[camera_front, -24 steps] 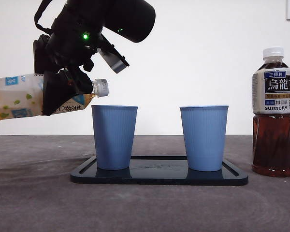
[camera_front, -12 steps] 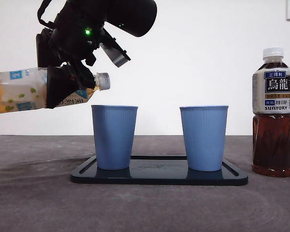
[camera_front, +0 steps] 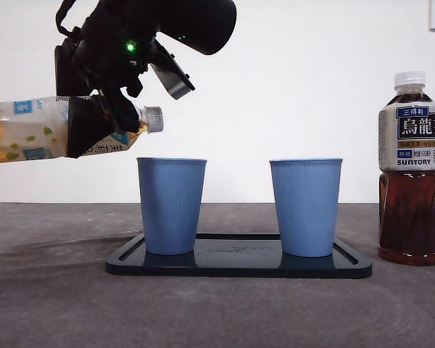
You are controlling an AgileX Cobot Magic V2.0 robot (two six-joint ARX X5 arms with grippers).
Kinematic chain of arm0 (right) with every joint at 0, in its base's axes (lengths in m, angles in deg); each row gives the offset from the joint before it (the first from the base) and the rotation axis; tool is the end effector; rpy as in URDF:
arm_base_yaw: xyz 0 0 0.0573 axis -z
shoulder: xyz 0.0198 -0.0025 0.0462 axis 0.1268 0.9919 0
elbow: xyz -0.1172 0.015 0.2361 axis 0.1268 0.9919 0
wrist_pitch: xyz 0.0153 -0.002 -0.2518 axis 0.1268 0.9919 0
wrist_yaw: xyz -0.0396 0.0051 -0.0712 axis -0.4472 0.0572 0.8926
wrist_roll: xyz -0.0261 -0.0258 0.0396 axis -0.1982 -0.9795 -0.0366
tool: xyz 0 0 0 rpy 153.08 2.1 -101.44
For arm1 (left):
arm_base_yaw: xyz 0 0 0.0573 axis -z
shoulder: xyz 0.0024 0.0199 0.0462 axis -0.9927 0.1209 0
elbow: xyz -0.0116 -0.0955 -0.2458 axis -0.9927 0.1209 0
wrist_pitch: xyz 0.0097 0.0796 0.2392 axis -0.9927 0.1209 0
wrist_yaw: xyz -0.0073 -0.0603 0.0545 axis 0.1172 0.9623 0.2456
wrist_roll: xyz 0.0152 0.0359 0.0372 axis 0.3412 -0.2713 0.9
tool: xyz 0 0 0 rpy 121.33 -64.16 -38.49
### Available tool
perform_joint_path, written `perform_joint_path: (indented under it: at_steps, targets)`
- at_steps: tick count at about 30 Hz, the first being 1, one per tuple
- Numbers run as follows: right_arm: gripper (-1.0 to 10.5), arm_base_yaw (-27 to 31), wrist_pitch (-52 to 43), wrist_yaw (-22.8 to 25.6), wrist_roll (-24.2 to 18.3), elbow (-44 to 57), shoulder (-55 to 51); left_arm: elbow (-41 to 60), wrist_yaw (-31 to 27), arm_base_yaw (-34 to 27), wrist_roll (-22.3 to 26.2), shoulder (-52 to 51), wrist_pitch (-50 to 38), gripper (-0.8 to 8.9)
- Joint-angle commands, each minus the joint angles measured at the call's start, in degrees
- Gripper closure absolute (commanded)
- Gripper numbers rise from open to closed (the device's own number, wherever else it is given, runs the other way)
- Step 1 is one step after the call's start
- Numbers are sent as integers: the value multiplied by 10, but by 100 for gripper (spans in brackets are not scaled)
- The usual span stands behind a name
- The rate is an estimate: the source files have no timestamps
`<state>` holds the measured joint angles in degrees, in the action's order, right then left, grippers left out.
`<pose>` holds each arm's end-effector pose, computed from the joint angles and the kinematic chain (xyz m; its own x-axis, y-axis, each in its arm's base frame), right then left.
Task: Pour the drink into the cup
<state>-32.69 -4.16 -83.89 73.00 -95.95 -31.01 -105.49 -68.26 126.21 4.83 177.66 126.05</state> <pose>0.0713 0.0331 0.3724 0.8477 0.3744 -0.3757 -0.2720 0.9149 0.2982 0.2713 -0.2257 0.2625 0.4607 0.5617 -0.6872 0.5315 0.4456 0.7204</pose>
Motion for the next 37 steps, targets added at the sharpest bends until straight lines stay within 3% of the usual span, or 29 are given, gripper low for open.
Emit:
perform_joint_path:
  at_steps: [1,34,37]
  targets:
    - [448,-3,-3,0,-5,-9,4,-18,-18,7,4,5,6,605]
    - [448,-3,8,0,-8,-8,4,-18,-63,21,11,31,31,605]
    - [448,-3,8,1,-10,-8,4,-18,-61,23,-7,29,31,606]
